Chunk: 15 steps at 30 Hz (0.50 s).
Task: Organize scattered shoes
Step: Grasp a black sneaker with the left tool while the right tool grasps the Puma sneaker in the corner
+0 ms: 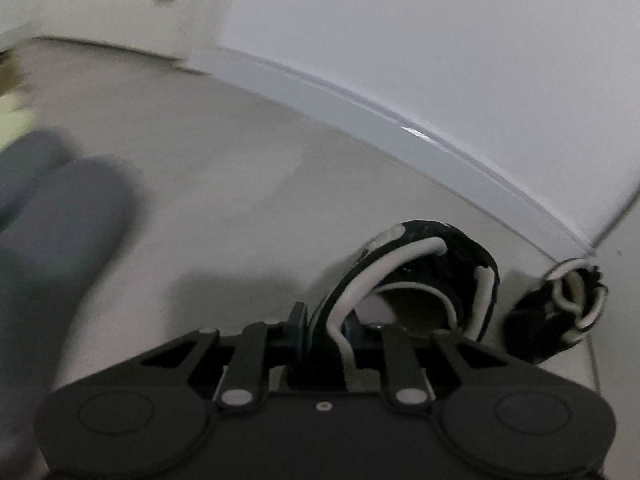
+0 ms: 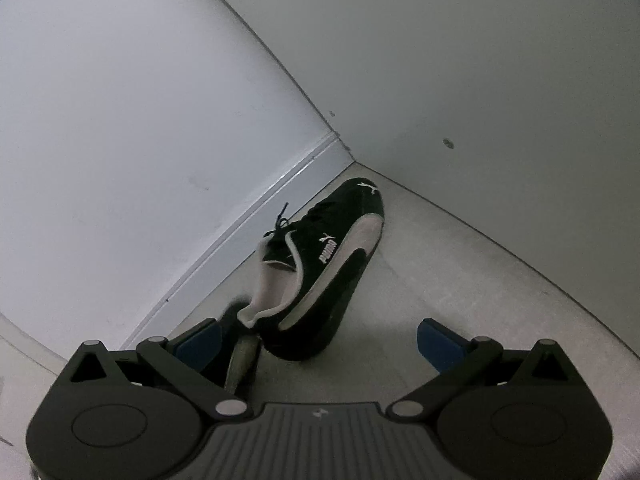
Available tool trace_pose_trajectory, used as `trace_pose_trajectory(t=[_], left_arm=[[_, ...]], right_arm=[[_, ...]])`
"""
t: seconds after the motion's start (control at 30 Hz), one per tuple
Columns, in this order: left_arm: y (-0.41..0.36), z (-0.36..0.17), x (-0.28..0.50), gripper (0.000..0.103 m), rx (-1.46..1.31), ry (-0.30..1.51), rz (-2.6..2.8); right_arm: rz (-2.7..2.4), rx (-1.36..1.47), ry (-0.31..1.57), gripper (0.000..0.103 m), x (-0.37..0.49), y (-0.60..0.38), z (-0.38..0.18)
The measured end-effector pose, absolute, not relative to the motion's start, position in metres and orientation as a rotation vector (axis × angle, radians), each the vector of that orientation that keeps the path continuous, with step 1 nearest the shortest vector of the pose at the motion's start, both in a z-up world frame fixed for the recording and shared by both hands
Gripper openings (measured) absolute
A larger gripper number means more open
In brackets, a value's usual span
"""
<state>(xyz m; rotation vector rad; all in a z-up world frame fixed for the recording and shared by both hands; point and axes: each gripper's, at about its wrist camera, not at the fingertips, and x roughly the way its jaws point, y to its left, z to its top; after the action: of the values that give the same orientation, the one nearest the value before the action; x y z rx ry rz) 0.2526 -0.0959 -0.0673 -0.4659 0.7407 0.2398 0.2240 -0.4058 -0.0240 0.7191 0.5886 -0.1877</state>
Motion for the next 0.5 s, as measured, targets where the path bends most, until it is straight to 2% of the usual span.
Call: trace_pose_trajectory(t=[0.17, 0.23, 0.3, 0.43, 0.5], left_arm=[[-0.067, -0.06, 0.197, 0.02, -0.42, 0.792, 0.305], [-0.061, -0.055, 0.185, 0.035, -0.409, 0.821, 0.314], [-0.07, -0.043, 0.174, 0.06, -0.353, 0.781, 0.253], [-0.101, -0.017, 0.154, 0.062, -0.194, 0.639, 0.07], [-0.117, -0.004, 0.145, 0.071, -0.115, 0.566, -0.02]], right_arm=[[-0.176, 0.717, 0.576, 0.103, 0.219, -0.403, -0.016], [-0.166, 0.726, 0.567, 0.103, 0.213, -0.402, -0.01], [-0.167, 0.713, 0.554, 0.103, 0.208, -0.401, -0.001], [-0.209, 0.657, 0.53, 0.103, 0.198, -0.402, 0.012], [-0.264, 0.615, 0.544, 0.103, 0.198, -0.403, 0.014]])
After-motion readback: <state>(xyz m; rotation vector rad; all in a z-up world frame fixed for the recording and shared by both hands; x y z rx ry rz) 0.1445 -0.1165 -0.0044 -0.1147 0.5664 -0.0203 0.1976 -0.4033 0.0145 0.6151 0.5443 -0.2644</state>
